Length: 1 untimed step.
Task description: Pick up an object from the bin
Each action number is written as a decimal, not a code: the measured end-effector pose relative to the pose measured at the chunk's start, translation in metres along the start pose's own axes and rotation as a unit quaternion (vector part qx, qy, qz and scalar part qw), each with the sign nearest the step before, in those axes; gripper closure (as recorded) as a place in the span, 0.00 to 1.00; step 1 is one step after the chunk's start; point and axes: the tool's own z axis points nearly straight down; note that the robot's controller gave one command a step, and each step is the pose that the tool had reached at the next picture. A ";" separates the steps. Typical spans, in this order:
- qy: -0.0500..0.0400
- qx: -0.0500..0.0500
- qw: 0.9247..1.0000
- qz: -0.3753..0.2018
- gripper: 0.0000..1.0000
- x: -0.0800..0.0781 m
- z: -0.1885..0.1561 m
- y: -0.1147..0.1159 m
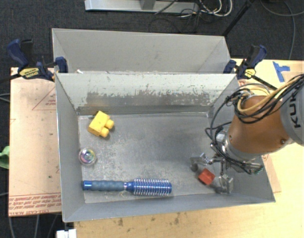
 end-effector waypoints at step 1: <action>0.000 0.000 1.000 0.000 0.00 -0.002 0.000 0.000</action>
Offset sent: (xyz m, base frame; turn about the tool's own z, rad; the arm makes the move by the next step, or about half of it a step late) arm 0.0000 0.0000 0.0000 0.0000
